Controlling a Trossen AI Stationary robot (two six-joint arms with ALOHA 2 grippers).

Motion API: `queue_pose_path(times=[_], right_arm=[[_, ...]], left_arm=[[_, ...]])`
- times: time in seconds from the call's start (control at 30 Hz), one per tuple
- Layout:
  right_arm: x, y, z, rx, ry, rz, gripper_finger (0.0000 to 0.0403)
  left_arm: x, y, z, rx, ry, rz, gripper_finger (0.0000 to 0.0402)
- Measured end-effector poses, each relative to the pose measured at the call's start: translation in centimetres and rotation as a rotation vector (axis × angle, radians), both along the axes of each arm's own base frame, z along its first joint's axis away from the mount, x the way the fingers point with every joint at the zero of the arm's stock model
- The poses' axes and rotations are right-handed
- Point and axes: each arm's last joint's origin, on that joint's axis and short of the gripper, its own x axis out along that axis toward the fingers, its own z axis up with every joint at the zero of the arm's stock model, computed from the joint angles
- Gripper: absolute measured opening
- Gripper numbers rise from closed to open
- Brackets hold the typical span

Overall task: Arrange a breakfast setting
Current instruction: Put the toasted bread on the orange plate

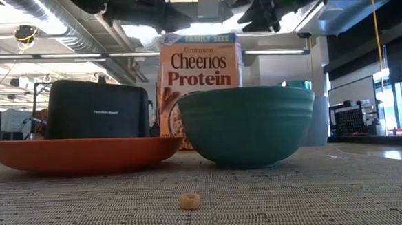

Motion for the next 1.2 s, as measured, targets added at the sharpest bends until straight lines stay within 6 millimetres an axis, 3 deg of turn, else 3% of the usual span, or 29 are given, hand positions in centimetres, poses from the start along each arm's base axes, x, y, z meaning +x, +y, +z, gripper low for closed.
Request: queue_pose_path(times=[0.1, 0.2, 0.33, 0.43, 0.53, 0.67, 0.87, 1.0, 1.2], right_arm=[[-0.4, 0.3, 0.5, 0.024, -0.028, -0.007, 0.0273], [-1.0, 0.8, 1.1, 0.066, -0.071, -0.017, 0.0273], [-2.1, 1.6, 2.2, 0.128, -0.140, -0.015, 0.0273], [-3.1, 2.4, 3.2, 0.131, -0.185, 0.025, 0.0273], [-3.9, 3.1, 3.9, 0.124, -0.213, 0.058, 0.0273], [-4.3, 3.5, 4.2, 0.152, -0.229, 0.085, 0.0273], [-3.8, 4.2, 3.9, 0.193, -0.207, 0.134, 0.0273], [-2.7, 5.5, 3.1, 0.236, -0.147, 0.182, 0.0273], [-1.1, 8.7, 1.0, 0.336, 0.027, 0.117, 0.0256]], left_arm=[[0.0, -0.8, 1.0, -0.005, -0.016, -0.013, 0.0252], [-0.6, -2.5, 3.9, 0.038, -0.077, -0.044, 0.0252], [-1.9, -5.8, 7.4, 0.016, -0.054, -0.051, 0.0252], [-2.4, -9.1, 8.1, -0.074, 0.014, -0.099, 0.0252], [-1.5, -13.3, 6.6, -0.185, 0.158, -0.200, 0.0252], [0.6, -19.3, 2.3, -0.296, 0.335, -0.340, 0.0252], [1.9, -26.3, -2.2, -0.318, 0.461, -0.360, 0.0249], [3.0, -28.8, -3.9, -0.343, 0.472, -0.299, 0.0234], [4.2, -28.7, -4.0, -0.501, 0.342, -0.151, 0.0219]])
